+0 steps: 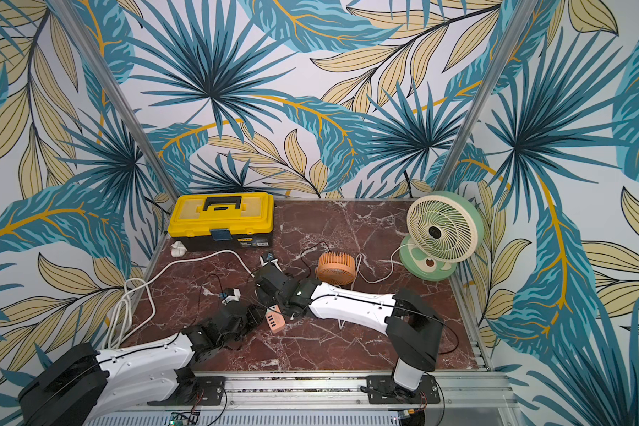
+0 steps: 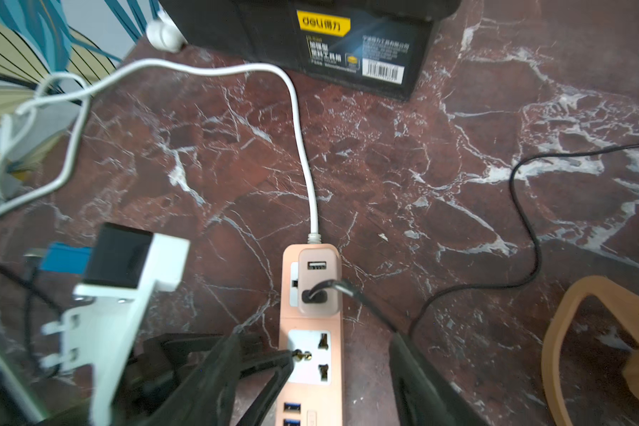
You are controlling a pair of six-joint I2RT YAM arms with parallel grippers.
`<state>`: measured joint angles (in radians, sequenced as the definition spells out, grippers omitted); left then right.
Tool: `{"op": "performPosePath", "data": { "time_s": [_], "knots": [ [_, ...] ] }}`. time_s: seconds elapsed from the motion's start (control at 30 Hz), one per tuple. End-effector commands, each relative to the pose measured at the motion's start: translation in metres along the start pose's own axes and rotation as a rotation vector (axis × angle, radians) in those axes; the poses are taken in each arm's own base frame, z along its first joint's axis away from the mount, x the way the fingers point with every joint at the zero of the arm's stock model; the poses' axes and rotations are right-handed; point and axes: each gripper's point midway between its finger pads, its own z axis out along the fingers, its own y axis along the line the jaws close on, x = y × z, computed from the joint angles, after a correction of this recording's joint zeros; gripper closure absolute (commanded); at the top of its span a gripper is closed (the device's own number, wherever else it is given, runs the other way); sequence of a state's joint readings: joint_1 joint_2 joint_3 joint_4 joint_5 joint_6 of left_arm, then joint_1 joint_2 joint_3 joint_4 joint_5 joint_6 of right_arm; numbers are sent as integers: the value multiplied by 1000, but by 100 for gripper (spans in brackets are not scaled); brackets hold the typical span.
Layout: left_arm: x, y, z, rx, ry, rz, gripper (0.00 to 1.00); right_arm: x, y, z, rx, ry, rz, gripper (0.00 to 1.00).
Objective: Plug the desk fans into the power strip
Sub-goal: Pick up the plug from the center of the board.
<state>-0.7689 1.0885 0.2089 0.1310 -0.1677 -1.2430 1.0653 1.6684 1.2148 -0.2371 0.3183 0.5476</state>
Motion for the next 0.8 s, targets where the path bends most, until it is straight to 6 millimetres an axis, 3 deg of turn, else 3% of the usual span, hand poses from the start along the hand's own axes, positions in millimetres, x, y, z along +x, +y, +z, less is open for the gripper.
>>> {"op": "performPosePath", "data": {
  "time_s": [0.0, 0.17, 0.4, 0.67, 0.77],
  "knots": [
    [5, 27, -2, -119, 29, 51, 50, 17, -17, -28, 20, 40, 59, 31],
    [-3, 3, -15, -80, 28, 102, 50, 41, -42, -54, 51, 81, 136, 30],
    [-12, -27, -29, -39, 40, 165, 50, 82, -69, -48, 166, 171, 261, 32],
    [-1, -27, -34, -28, 105, 206, 51, 93, -78, -38, 217, 186, 315, 32],
    [-4, -21, -43, -112, 125, 244, 51, 91, -78, -39, 205, 163, 342, 31]
  ]
}}
